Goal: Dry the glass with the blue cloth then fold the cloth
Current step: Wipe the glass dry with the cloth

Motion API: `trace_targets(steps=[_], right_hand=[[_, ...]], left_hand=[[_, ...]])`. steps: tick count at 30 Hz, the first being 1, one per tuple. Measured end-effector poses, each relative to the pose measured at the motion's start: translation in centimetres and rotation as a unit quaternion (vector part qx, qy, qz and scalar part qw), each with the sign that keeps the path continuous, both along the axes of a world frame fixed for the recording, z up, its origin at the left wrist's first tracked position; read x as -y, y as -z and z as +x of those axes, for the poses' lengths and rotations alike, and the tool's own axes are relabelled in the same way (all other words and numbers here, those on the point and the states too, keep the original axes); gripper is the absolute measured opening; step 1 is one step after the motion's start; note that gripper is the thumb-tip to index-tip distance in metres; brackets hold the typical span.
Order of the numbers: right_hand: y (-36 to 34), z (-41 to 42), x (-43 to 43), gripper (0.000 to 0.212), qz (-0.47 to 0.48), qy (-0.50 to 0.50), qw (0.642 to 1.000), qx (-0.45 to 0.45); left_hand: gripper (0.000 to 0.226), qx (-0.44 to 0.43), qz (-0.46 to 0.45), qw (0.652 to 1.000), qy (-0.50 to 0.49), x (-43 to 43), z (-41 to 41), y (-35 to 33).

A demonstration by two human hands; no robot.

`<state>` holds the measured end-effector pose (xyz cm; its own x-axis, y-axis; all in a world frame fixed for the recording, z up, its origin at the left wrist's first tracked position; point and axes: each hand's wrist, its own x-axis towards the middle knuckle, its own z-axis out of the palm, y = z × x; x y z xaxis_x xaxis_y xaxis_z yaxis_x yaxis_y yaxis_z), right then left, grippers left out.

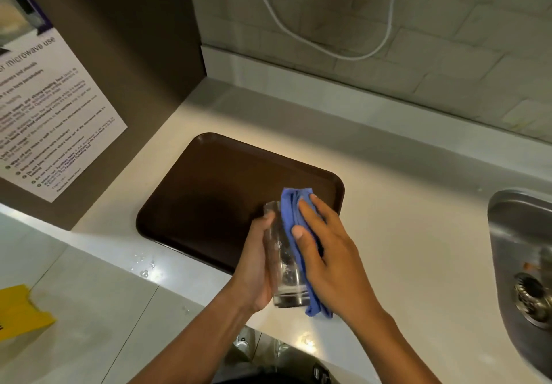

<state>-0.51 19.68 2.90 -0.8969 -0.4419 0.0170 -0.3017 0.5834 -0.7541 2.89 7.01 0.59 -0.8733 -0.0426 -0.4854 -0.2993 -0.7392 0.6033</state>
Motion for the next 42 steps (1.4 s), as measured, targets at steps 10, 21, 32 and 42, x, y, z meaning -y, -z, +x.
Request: trace_targets(steps=[10, 21, 32, 42], right_hand=[[-0.5, 0.0, -0.3, 0.047, 0.023, -0.009, 1.000, 0.003], [-0.5, -1.3, 0.6, 0.048, 0.031, 0.003, 0.999, -0.015], [-0.4, -2.1, 1.5, 0.046, 0.006, 0.018, 1.000, -0.007], [-0.4, -2.1, 2.0, 0.049, 0.025, 0.018, 0.999, -0.037]], left_hand=[[0.058, -0.002, 0.007, 1.000, 0.011, 0.4, -1.0, -0.5], [0.060, 0.015, -0.001, 1.000, 0.027, 1.0, -1.0, -0.2], [0.064, 0.014, 0.013, 1.000, 0.019, 1.9, -1.7, -0.8], [0.062, 0.014, -0.011, 0.999, 0.033, 2.8, -2.1, -0.7]])
